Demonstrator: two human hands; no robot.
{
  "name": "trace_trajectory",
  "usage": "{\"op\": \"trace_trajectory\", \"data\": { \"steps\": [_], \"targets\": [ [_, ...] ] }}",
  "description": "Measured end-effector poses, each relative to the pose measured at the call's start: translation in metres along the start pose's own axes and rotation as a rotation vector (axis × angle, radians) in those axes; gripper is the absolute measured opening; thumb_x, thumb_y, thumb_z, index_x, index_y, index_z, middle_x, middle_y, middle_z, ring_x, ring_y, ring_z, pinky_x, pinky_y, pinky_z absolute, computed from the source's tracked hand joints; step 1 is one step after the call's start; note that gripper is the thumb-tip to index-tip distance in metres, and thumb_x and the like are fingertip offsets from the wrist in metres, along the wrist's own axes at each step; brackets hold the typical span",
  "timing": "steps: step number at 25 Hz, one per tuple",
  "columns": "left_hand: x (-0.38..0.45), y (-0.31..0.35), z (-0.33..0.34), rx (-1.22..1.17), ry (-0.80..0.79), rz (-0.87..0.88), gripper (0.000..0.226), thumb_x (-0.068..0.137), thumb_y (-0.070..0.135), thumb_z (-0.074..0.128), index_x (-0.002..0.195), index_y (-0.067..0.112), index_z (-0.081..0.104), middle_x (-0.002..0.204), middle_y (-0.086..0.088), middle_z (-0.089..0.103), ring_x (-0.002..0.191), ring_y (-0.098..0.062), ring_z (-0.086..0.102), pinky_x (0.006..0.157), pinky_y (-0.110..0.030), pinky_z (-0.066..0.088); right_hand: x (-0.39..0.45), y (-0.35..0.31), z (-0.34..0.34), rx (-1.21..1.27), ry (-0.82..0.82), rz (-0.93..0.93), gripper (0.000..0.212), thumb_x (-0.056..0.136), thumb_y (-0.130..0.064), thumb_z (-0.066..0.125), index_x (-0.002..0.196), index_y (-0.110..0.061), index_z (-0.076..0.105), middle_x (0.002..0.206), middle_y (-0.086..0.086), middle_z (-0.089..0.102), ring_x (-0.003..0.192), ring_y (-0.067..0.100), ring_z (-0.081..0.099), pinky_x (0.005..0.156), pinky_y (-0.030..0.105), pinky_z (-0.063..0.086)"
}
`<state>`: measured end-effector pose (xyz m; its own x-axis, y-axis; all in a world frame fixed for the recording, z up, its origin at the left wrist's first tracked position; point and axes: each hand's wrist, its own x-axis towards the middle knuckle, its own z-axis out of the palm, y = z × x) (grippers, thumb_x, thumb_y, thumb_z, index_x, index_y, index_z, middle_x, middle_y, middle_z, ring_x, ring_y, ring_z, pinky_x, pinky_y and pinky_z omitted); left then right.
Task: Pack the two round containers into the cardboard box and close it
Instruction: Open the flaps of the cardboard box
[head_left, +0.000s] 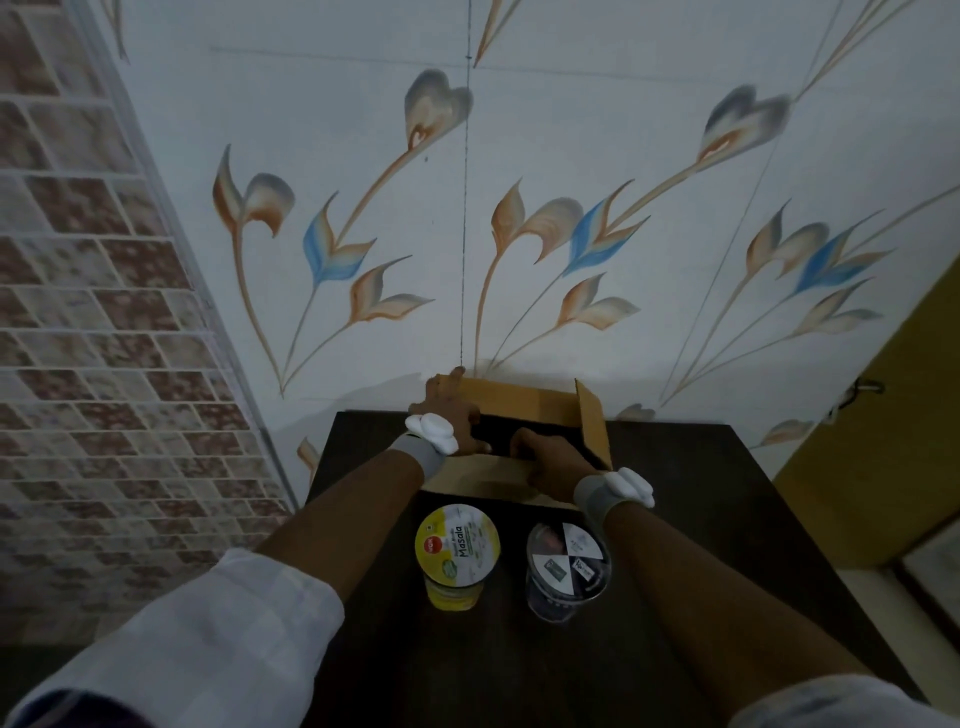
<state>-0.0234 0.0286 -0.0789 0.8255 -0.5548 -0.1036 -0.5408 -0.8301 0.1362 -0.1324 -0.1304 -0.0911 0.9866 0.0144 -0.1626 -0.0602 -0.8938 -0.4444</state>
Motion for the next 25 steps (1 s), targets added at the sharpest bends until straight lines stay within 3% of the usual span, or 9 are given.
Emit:
{"op": "trace_trajectory", "data": {
  "steps": [4, 7, 9, 11, 14, 17, 21, 23, 25],
  "targets": [
    [-0.004, 0.007, 0.001, 0.047, 0.159, -0.050, 0.014, 0.073, 0.028, 0.068, 0.086, 0.022, 0.066, 0.159, 0.000, 0.011, 0.124, -0.037, 0.036, 0.070, -0.038, 0.040, 0.004, -0.003, 0.008, 0.057, 0.022, -0.024, 0.047, 0.076, 0.009, 0.056, 0.117, -0.013, 0.056, 0.127, 0.016, 0.058, 0.118, 0.035, 0.052, 0.099, 0.046, 0.046],
    [-0.002, 0.000, -0.001, -0.011, 0.238, -0.038, 0.032, 0.067, 0.030, 0.072, 0.097, 0.024, 0.064, 0.157, -0.003, 0.015, 0.118, -0.039, 0.042, 0.067, -0.038, 0.040, 0.005, -0.001, 0.011, 0.111, 0.028, 0.021, 0.049, 0.076, 0.009, 0.056, 0.117, -0.018, 0.058, 0.129, 0.013, 0.057, 0.121, 0.033, 0.050, 0.101, 0.044, 0.046],
    [0.002, -0.009, -0.002, -0.054, 0.208, 0.006, 0.057, 0.061, 0.036, 0.078, 0.113, 0.026, 0.058, 0.158, -0.007, 0.011, 0.130, -0.042, 0.032, 0.076, -0.047, 0.049, 0.005, 0.001, 0.010, 0.119, -0.019, 0.033, 0.045, 0.079, 0.004, 0.057, 0.117, -0.019, 0.057, 0.130, 0.013, 0.056, 0.120, 0.031, 0.051, 0.100, 0.042, 0.046],
    [0.003, -0.016, -0.003, -0.114, 0.158, 0.041, 0.077, 0.059, 0.038, 0.079, 0.128, 0.027, 0.048, 0.160, -0.009, -0.002, 0.142, -0.045, 0.010, 0.099, -0.062, 0.043, 0.003, 0.002, 0.007, 0.108, -0.039, 0.028, 0.035, 0.082, -0.009, 0.061, 0.115, -0.019, 0.059, 0.127, 0.013, 0.057, 0.119, 0.031, 0.051, 0.101, 0.041, 0.045],
    [0.000, -0.023, -0.007, -0.214, 0.180, 0.025, 0.078, 0.064, 0.026, 0.073, 0.135, 0.026, 0.042, 0.159, -0.010, -0.018, 0.144, -0.047, -0.008, 0.114, -0.066, 0.022, -0.002, 0.014, 0.006, 0.069, 0.164, 0.049, 0.034, 0.081, -0.048, 0.055, 0.099, -0.021, 0.068, 0.120, 0.010, 0.061, 0.120, 0.031, 0.046, 0.105, 0.049, 0.036],
    [-0.001, -0.031, -0.012, -0.357, 0.259, 0.046, 0.073, 0.067, 0.013, 0.070, 0.135, 0.021, 0.045, 0.159, -0.014, -0.019, 0.144, -0.047, -0.006, 0.115, -0.060, 0.019, -0.008, 0.034, 0.005, -0.012, 0.278, 0.190, 0.043, 0.076, -0.062, 0.054, 0.097, -0.028, 0.070, 0.145, 0.004, 0.041, 0.138, 0.033, 0.021, 0.112, 0.053, 0.014],
    [-0.001, -0.045, -0.017, -0.738, 0.390, -0.120, 0.063, 0.075, -0.001, 0.060, 0.135, 0.007, 0.045, 0.156, -0.011, 0.022, 0.136, -0.031, 0.033, 0.116, -0.042, 0.029, -0.007, 0.049, 0.003, -0.086, 0.130, 0.251, 0.054, 0.074, -0.062, 0.059, 0.114, -0.026, 0.065, 0.159, 0.002, 0.013, 0.146, 0.030, 0.000, 0.117, 0.056, 0.013],
    [-0.002, -0.054, -0.025, -1.010, 0.384, -0.200, 0.042, 0.077, 0.003, 0.055, 0.113, 0.021, 0.065, 0.130, -0.008, 0.056, 0.115, -0.028, 0.053, 0.095, -0.033, 0.046, -0.008, 0.052, 0.002, -0.091, 0.153, 0.247, 0.056, 0.074, -0.063, 0.060, 0.112, -0.022, 0.066, 0.158, 0.002, 0.015, 0.146, 0.031, 0.002, 0.116, 0.056, 0.018],
    [-0.003, -0.068, -0.032, -1.094, 0.343, -0.269, 0.033, 0.073, 0.000, 0.051, 0.092, 0.020, 0.069, 0.102, -0.011, 0.064, 0.099, -0.031, 0.057, 0.074, -0.027, 0.048, -0.007, 0.057, 0.002, -0.072, 0.168, 0.245, 0.055, 0.072, -0.063, 0.061, 0.106, -0.020, 0.069, 0.156, 0.003, 0.021, 0.145, 0.033, 0.006, 0.115, 0.054, 0.022]
  ]
}}
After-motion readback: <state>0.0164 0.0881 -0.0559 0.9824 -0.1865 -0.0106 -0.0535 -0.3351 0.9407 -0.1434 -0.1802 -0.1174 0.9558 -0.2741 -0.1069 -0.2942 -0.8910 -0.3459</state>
